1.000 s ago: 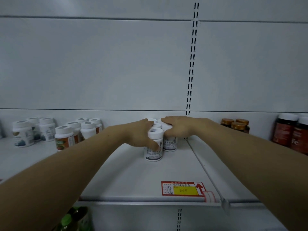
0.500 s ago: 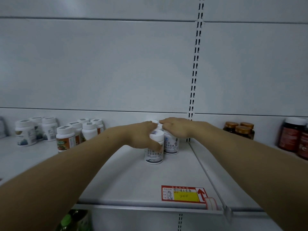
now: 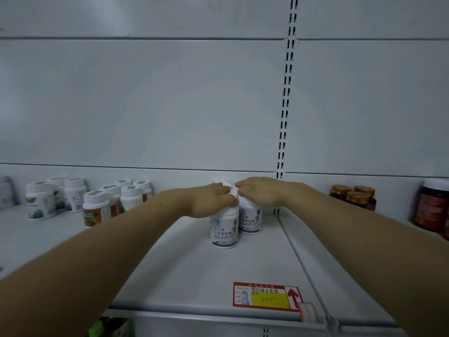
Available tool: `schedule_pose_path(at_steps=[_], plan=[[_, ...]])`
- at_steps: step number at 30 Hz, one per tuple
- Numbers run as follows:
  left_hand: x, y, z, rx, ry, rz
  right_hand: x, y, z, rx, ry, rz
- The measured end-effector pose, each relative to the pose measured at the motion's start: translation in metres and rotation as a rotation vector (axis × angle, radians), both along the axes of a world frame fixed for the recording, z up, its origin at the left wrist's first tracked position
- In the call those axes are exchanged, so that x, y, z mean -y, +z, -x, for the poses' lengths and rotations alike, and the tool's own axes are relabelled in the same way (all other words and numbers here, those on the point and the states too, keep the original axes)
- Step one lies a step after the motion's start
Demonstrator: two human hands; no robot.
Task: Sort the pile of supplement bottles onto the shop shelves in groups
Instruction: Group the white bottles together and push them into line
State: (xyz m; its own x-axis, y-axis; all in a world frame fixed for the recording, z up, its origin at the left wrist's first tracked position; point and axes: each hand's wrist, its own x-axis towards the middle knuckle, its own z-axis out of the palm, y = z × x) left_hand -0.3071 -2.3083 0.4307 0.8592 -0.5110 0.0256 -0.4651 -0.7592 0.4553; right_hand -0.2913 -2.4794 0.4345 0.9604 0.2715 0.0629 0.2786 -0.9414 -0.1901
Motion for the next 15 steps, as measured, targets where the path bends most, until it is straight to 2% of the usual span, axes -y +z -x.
schedule_pose_path(at_steps=[12, 15], plan=[[-0.001, -0.003, 0.001, 0.019, 0.033, 0.016, 0.01, -0.013, -0.002, 0.058, 0.05, -0.092], [-0.001, -0.004, 0.005, 0.074, 0.04, 0.026, 0.01, -0.017, -0.003, 0.088, 0.053, -0.116]])
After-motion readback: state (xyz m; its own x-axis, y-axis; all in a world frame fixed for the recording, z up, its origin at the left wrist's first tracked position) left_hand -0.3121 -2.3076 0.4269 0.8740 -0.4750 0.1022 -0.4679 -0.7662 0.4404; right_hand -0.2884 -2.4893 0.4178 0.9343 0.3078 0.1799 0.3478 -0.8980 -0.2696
